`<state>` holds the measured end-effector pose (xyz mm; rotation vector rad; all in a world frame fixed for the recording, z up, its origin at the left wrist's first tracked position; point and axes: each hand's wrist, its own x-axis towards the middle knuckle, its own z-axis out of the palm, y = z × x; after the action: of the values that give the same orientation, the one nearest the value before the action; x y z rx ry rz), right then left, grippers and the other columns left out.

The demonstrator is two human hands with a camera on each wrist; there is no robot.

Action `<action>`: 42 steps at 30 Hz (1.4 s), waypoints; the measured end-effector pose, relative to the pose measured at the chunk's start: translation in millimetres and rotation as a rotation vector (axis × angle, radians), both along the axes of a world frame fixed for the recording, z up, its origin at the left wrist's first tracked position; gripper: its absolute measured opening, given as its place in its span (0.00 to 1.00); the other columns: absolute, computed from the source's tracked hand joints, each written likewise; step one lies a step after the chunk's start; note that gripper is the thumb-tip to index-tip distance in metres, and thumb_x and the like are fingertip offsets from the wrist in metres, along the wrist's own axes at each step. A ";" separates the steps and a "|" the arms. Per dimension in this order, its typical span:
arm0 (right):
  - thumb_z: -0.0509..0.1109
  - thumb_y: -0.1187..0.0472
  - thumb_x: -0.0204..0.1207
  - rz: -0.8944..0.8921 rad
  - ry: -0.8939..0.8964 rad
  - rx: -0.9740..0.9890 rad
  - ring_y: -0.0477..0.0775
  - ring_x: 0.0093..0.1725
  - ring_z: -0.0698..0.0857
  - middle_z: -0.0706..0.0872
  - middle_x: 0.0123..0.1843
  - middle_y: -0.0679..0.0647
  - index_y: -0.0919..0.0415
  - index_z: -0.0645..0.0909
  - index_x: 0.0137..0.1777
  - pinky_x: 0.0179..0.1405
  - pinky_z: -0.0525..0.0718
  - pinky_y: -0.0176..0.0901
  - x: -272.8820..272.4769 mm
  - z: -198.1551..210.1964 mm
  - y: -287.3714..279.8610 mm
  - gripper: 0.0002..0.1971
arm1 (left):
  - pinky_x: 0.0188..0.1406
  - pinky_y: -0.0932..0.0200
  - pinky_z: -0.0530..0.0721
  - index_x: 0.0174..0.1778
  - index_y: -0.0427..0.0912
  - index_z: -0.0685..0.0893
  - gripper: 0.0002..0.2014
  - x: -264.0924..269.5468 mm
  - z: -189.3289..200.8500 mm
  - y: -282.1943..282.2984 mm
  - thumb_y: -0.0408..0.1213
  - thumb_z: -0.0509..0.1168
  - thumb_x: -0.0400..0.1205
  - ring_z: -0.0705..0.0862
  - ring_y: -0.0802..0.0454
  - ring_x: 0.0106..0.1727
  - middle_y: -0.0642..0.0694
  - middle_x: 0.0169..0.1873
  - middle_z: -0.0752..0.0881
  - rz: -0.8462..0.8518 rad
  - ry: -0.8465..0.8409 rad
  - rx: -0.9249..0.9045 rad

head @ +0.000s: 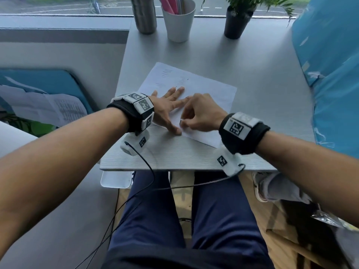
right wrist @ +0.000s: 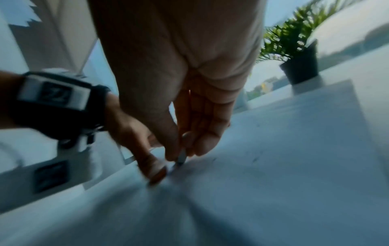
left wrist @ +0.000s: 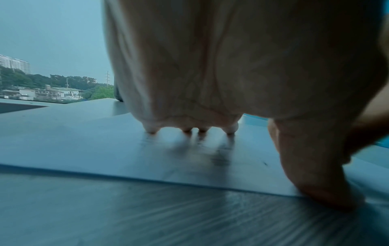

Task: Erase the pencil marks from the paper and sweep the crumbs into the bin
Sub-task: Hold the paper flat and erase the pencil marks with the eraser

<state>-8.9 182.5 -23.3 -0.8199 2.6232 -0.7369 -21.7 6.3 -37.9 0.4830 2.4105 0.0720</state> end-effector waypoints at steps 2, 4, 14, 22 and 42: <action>0.77 0.60 0.63 -0.115 0.015 -0.024 0.48 0.34 0.89 0.91 0.33 0.52 0.59 0.93 0.37 0.41 0.88 0.42 -16.7 0.6 5.4 0.05 | 0.77 0.29 0.32 0.81 0.63 0.31 0.62 -0.8 0.0 0.9 0.71 0.70 0.66 0.25 0.53 0.81 0.53 0.80 0.23 -0.003 -0.007 -0.003; 0.77 0.61 0.64 -0.135 0.036 -0.038 0.48 0.34 0.88 0.91 0.32 0.52 0.60 0.92 0.36 0.41 0.89 0.44 -18.3 -0.9 3.5 0.04 | 0.77 0.28 0.32 0.81 0.64 0.31 0.62 0.2 0.3 1.1 0.72 0.70 0.65 0.25 0.53 0.81 0.53 0.80 0.22 0.001 -0.008 0.001; 0.80 0.60 0.67 -0.194 -0.061 0.009 0.47 0.30 0.87 0.91 0.34 0.53 0.60 0.91 0.41 0.37 0.86 0.37 -46.9 16.0 32.7 0.05 | 0.76 0.28 0.30 0.81 0.65 0.31 0.60 2.2 -1.2 0.8 0.69 0.71 0.68 0.25 0.52 0.81 0.53 0.80 0.24 0.001 0.019 0.025; 0.81 0.57 0.68 -0.238 -0.175 0.194 0.46 0.33 0.85 0.89 0.36 0.50 0.54 0.89 0.40 0.34 0.79 0.36 -59.3 6.8 70.4 0.04 | 0.81 0.36 0.35 0.83 0.58 0.32 0.58 13.4 -4.0 -13.1 0.79 0.58 0.67 0.32 0.53 0.84 0.50 0.83 0.30 0.038 0.140 -0.054; 0.84 0.54 0.64 -0.184 -0.237 0.227 0.58 0.43 0.91 0.92 0.38 0.53 0.53 0.89 0.39 0.42 0.88 0.44 -67.6 11.5 70.0 0.08 | 0.83 0.43 0.35 0.84 0.45 0.32 0.46 53.6 -2.2 22.1 0.71 0.36 0.78 0.33 0.49 0.84 0.46 0.83 0.31 -0.105 0.237 -0.045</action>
<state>-76.5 252.5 -11.8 -0.4052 2.5265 -0.5300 31.9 28.3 -40.1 0.6265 2.6053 -0.0900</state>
